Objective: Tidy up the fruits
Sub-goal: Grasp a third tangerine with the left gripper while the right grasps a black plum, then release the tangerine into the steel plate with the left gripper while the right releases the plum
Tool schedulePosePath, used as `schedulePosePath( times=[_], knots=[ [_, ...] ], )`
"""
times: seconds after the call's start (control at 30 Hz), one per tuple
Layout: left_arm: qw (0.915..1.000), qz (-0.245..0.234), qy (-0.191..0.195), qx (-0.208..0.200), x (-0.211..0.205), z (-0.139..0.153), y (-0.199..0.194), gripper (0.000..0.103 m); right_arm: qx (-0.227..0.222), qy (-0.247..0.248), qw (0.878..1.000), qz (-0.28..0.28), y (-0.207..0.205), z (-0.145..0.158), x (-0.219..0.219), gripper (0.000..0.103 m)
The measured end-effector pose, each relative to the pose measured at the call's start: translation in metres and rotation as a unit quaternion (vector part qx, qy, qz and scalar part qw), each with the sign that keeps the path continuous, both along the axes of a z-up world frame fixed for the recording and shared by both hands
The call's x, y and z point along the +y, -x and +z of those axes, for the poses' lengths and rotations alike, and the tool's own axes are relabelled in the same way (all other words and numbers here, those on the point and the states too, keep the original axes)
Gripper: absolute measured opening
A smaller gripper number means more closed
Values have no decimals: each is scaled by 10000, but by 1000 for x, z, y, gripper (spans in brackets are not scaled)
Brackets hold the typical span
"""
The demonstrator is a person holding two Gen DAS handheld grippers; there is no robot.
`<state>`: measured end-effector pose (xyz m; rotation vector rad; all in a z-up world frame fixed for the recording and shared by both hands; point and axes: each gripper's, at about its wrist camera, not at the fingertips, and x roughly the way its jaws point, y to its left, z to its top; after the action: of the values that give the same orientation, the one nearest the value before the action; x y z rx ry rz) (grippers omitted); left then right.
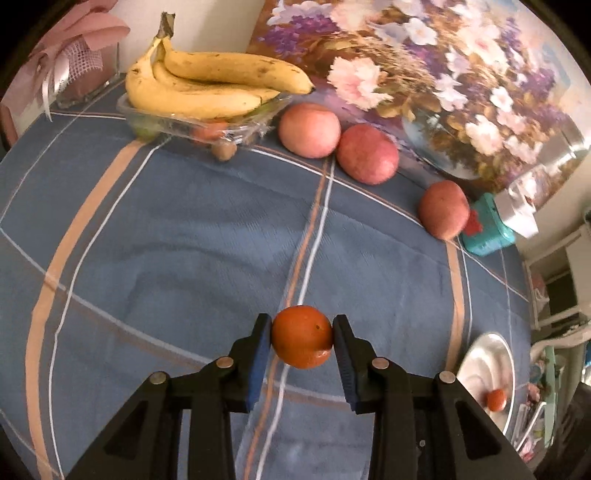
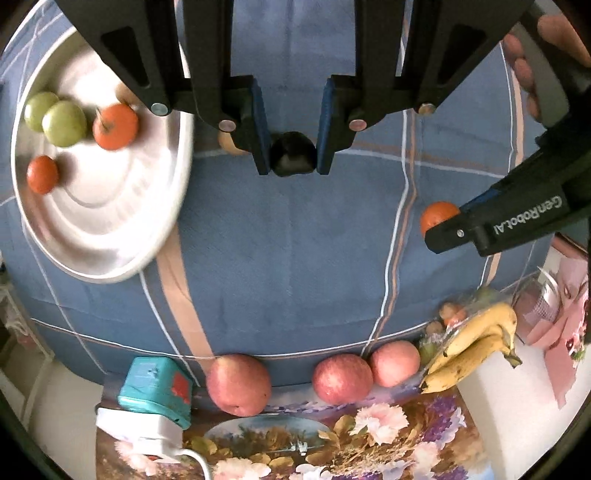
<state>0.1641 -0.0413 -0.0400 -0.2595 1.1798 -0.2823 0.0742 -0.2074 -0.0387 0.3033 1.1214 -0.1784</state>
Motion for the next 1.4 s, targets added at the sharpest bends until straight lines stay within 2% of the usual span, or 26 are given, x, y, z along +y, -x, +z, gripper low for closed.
schedulePosePath(
  times=[0.17,0.47,0.6,0.7,0.83,1.03,1.27,1.4],
  knots=[
    [9998,-27,-171,-61,2,6,20,36,-156,-81,9998,-32,20,15,0,26],
    [9998,-195,-71,13,-20,1,39,36,-215,-76,9997,-48,32,20,-10,26],
    [9992,-385,-105,-4,-40,2,44,36,-211,-127,9994,-262,30,22,-39,26],
    [9977,-668,-138,-58,-60,3,48,36,-228,30,9973,-704,39,21,-71,26],
    [9919,-1219,-98,-341,-96,13,58,36,-242,226,9901,-1361,57,22,-116,26],
    [9805,-1888,71,-537,-141,20,75,36,-354,108,9808,-1915,76,21,-154,26],
    [9689,-2371,50,-699,-171,22,91,36,-561,137,9769,-2059,84,28,-167,26],
    [9662,-2465,-62,-747,-176,20,95,36,-458,108,9788,-1993,81,21,-164,26]
  ],
)
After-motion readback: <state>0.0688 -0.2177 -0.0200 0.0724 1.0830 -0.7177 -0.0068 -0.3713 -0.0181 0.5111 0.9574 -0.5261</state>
